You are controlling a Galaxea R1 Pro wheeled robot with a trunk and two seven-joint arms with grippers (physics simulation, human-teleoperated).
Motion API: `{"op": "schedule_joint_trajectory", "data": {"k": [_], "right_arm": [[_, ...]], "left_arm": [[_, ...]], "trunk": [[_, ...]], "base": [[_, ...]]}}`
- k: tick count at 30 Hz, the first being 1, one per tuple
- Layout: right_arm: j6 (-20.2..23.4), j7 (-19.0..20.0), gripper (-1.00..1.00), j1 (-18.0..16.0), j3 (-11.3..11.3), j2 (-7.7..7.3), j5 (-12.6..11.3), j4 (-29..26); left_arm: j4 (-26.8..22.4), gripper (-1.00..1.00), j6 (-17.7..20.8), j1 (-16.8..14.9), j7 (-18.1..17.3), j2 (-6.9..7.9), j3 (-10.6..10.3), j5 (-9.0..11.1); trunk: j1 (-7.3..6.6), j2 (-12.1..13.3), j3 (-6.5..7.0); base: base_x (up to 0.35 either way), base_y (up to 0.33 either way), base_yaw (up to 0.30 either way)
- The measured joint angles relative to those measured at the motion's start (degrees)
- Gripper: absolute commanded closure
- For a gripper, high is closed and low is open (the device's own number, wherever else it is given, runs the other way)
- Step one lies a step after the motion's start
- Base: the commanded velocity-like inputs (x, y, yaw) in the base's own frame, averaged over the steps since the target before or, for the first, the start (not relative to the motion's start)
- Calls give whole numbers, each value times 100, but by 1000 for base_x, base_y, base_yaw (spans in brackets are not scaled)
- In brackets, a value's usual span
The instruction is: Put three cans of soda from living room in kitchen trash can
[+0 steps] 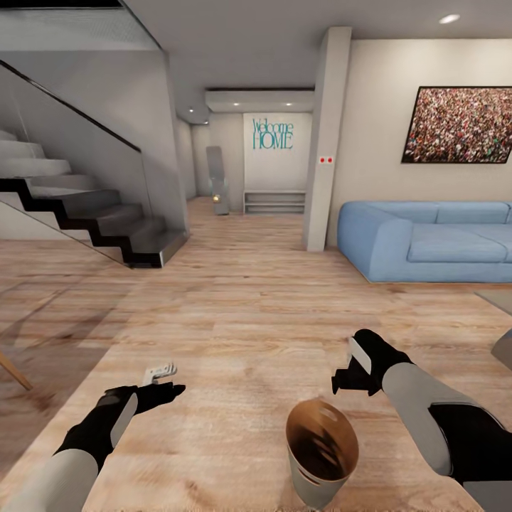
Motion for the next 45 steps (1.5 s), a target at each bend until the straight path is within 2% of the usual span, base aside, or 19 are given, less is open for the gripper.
{"op": "schedule_joint_trajectory", "data": {"k": [19,35,41,45], "right_arm": [[0,0,-100,45,0,-2,0,-4],[-176,1,-100,112,0,1,-1,12],[-181,0,-100,114,86,4,1,12],[-185,0,-100,118,126,-6,0,10]], "left_arm": [[26,-100,-6,-4,3,0,-11,-11],[-42,-100,-81,1,-2,12,-17,-15],[-41,-100,-85,1,6,9,-18,-15],[-26,-100,-82,1,4,9,-18,-16]], "trunk": [[49,-25,-421],[49,-26,-422],[49,-26,-422],[59,-31,-510]], "base": [[0,0,0],[101,0,0],[13,0,0],[2,0,0]]}}
